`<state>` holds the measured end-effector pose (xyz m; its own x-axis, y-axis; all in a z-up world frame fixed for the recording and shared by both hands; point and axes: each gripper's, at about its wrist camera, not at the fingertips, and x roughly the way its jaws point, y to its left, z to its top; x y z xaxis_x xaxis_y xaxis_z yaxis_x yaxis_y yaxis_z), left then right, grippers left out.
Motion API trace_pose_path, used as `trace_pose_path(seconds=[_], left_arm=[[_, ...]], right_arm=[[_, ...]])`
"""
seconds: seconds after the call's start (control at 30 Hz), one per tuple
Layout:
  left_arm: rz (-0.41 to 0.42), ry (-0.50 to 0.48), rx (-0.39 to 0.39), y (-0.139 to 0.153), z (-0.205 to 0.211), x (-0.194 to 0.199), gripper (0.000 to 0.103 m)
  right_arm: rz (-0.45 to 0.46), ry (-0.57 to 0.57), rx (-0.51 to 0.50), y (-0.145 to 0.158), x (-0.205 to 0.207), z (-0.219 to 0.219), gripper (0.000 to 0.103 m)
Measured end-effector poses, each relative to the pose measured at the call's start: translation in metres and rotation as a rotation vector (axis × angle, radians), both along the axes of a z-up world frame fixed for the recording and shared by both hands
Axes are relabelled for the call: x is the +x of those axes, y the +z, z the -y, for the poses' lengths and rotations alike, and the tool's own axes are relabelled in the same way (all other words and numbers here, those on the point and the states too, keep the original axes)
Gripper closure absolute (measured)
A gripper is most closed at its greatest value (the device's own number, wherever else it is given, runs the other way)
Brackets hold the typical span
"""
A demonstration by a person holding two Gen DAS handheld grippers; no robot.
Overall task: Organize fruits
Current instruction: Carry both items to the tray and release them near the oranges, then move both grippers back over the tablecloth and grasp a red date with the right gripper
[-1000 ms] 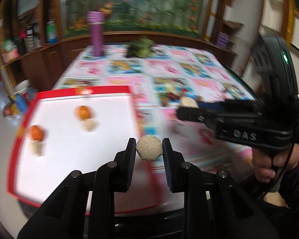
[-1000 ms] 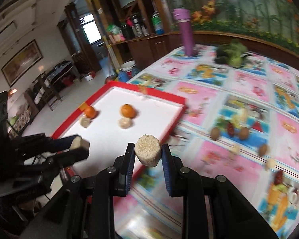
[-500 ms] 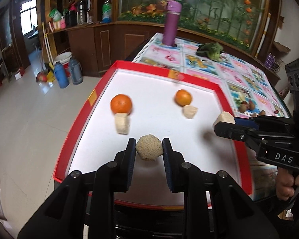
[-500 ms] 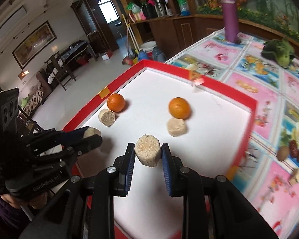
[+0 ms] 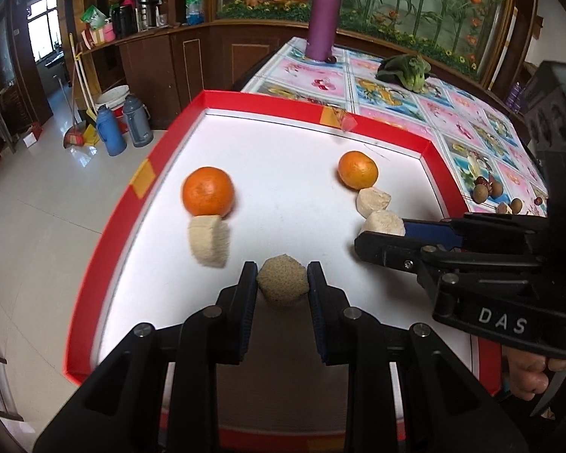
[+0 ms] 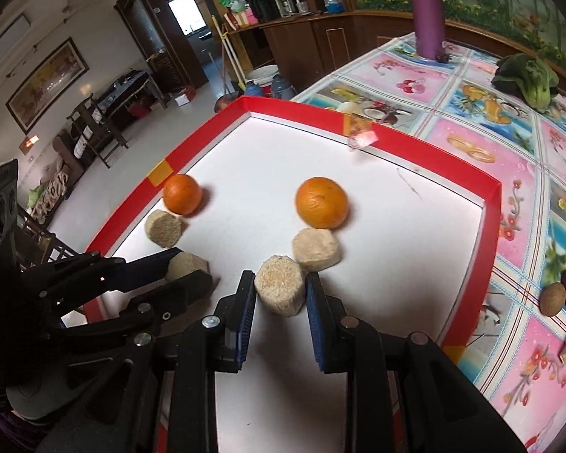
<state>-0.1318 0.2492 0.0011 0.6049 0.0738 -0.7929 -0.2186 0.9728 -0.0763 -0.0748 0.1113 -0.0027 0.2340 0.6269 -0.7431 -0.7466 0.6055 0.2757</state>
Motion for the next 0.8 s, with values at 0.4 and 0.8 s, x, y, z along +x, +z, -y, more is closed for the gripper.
trace_pose_path(seconds=[0.4, 0.8], left_arm=[[-0.029, 0.012, 0.049, 0.003, 0.003, 0.038, 0.068], [0.103, -0.018, 0.094, 0.049, 0.047, -0.005, 0.040]], right_arm=[[-0.060, -0.029, 0.091, 0.016, 0.003, 0.053, 0.067], [0.014, -0.181, 0.153, 0.041, -0.003, 0.140, 0.065]])
